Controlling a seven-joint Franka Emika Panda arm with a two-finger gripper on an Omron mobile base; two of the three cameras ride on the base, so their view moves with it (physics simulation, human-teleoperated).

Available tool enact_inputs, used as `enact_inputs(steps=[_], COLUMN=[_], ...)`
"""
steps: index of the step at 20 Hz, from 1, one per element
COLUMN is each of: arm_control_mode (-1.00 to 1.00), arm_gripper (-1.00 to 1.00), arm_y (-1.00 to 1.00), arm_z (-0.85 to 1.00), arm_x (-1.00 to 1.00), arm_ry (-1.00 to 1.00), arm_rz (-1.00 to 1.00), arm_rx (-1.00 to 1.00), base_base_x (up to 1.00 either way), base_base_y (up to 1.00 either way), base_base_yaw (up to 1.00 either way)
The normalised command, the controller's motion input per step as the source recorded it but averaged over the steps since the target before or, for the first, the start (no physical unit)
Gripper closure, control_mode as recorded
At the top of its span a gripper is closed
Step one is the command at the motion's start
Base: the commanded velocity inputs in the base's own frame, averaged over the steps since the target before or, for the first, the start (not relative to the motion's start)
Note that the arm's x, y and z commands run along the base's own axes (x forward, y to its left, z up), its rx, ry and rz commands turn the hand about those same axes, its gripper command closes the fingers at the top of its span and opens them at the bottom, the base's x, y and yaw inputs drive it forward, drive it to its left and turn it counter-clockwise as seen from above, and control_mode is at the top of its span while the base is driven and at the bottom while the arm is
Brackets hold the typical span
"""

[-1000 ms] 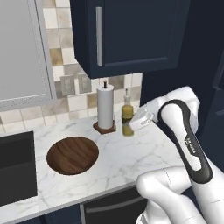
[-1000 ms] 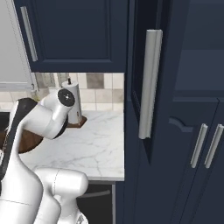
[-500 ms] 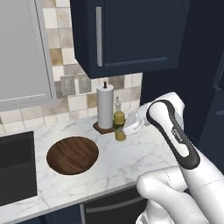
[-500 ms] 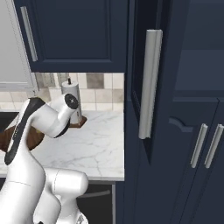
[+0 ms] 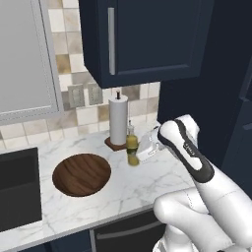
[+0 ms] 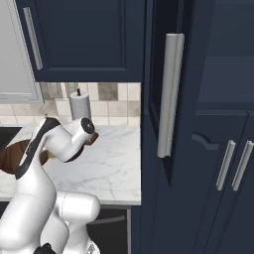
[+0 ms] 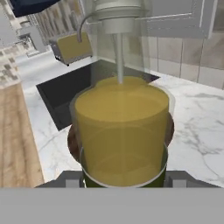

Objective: Retrieve the bottle and the shaker from the cabinet and place them next to the mixing bowl on the counter. Then add garlic from the fridge to the mixing bowl.

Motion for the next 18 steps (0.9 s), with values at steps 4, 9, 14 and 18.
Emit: enact_inputs(steps=[4,9,14,18], arm_control_mode=[-1.00,-1.00,-1.00,-1.00], arm_gripper=[1.00,1.00,1.00,1.00], arm_y=[0.00,0.05,0.15,0.08], arm_z=[-0.23,-0.03,-0.12,-0.23], arm_x=[0.42,0.50,0.28,0.13], arm_ry=[0.02,0.00,0.00,0.00], arm_rz=[0.00,0.00,0.01,0.04], arm_rx=[0.00,0.00,0.00,0.00], base_base_x=[0.00,0.00,0.00,0.00], base_base_y=[0.00,0.00,0.00,0.00], base_base_yaw=[0.00,0.00,0.00,0.00])
